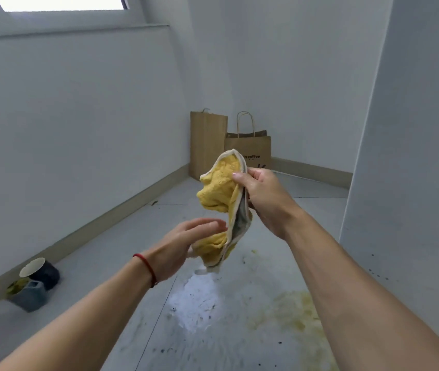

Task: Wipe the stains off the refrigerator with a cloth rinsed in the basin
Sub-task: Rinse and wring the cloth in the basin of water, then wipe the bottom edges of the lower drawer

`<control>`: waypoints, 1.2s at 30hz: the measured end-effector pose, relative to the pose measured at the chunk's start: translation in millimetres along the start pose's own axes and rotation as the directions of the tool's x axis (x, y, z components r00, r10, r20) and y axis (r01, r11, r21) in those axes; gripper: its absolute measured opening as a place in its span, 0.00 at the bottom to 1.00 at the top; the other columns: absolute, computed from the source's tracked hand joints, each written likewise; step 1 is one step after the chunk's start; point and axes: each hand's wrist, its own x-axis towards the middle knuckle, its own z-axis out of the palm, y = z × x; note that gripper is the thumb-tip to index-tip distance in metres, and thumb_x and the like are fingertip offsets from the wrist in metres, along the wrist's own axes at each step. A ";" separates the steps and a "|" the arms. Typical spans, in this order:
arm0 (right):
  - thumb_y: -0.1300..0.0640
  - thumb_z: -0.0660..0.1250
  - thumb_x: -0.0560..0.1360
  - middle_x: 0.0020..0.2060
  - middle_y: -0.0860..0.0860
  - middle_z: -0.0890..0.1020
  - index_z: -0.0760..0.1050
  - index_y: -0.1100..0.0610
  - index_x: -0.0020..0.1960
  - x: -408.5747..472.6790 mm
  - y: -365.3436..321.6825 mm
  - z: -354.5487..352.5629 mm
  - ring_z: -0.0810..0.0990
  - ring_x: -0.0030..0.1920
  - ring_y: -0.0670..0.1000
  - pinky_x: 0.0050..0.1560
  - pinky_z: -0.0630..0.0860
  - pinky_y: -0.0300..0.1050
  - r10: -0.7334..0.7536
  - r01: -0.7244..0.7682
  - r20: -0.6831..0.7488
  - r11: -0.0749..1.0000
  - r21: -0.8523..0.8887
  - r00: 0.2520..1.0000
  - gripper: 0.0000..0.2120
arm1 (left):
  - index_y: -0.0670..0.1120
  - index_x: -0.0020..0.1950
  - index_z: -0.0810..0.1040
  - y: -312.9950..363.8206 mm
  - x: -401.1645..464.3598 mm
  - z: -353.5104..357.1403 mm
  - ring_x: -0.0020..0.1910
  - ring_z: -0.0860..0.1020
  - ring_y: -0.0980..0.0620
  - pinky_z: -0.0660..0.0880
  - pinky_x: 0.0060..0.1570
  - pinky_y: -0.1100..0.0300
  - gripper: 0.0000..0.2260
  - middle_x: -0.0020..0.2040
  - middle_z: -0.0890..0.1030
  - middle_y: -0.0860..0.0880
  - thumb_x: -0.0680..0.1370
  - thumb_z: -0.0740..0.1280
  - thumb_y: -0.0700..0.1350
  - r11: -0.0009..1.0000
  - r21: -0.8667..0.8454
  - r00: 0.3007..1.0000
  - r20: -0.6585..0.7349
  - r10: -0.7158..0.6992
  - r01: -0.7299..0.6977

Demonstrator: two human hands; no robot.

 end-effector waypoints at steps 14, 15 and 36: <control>0.46 0.68 0.82 0.49 0.54 0.87 0.76 0.53 0.65 -130.5 -9.7 -73.3 0.87 0.52 0.56 0.47 0.85 0.57 0.297 -0.293 -0.108 0.955 0.053 0.949 0.16 | 0.46 0.60 0.82 57.2 14.3 117.7 0.50 0.86 0.48 0.84 0.49 0.53 0.10 0.52 0.87 0.47 0.81 0.67 0.45 0.920 -0.119 0.924 0.042 0.381 -0.374; 0.52 0.71 0.81 0.49 0.54 0.87 0.76 0.54 0.64 -140.7 2.0 -74.5 0.88 0.50 0.55 0.46 0.85 0.55 0.345 -0.341 -0.128 0.939 0.052 0.930 0.14 | 0.46 0.58 0.83 55.0 12.9 124.6 0.49 0.86 0.47 0.84 0.48 0.51 0.08 0.50 0.87 0.46 0.83 0.65 0.43 0.931 -0.056 0.928 0.072 0.365 -0.362; 0.56 0.79 0.72 0.48 0.50 0.84 0.82 0.49 0.59 -189.0 76.2 -125.3 0.83 0.51 0.52 0.50 0.79 0.42 0.280 -0.483 -0.416 0.689 -0.541 0.865 0.16 | 0.50 0.73 0.74 -5.0 31.7 162.4 0.60 0.79 0.50 0.73 0.58 0.64 0.26 0.61 0.79 0.51 0.76 0.73 0.38 0.736 0.558 0.924 0.223 0.312 -0.383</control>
